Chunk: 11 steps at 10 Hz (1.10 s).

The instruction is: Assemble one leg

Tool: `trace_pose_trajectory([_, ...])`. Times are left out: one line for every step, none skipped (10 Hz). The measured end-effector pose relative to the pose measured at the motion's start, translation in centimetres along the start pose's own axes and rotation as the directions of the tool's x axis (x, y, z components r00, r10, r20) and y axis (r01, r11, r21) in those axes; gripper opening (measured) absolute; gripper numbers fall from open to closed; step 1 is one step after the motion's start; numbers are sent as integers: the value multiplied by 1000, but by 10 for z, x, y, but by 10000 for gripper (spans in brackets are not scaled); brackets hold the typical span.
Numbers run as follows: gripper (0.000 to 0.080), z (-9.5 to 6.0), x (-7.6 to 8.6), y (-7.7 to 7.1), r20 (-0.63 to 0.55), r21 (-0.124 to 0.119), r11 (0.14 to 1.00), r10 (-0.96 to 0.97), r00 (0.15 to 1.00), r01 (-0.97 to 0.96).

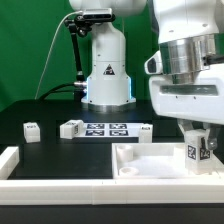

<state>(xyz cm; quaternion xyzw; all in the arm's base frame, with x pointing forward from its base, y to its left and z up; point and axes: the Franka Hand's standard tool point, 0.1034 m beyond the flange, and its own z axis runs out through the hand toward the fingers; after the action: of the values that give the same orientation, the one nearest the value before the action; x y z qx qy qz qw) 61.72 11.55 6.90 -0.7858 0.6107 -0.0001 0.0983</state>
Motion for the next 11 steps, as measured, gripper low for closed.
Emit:
trace_pose_trajectory([291, 0, 0, 0, 2, 5, 996, 88, 996, -88])
trace_pose_trajectory([291, 1, -1, 0, 10, 10, 963, 268, 963, -268])
trace_pose_trajectory([291, 1, -2, 0, 17, 12, 921, 390, 921, -390])
trace_pose_trajectory([291, 2, -2, 1, 23, 14, 868, 495, 868, -496])
trace_pose_trajectory([291, 1, 2, 1, 20, 33, 790, 612, 791, -612])
trace_pose_trajectory([291, 1, 6, 1, 15, 54, 728, 683, 730, -683])
trace_pose_trajectory([295, 0, 11, 3, 9, 75, 674, 736, 677, -735])
trace_pose_trajectory([295, -1, 12, 4, 13, 84, 654, 754, 657, -752])
trace_pose_trajectory([298, -1, 16, 5, 10, 91, 633, 771, 637, -768])
trace_pose_trajectory([298, -2, 19, 6, 11, 98, 616, 785, 619, -782])
trace_pose_trajectory([298, -2, 19, 6, 8, 97, 618, 783, 622, -780])
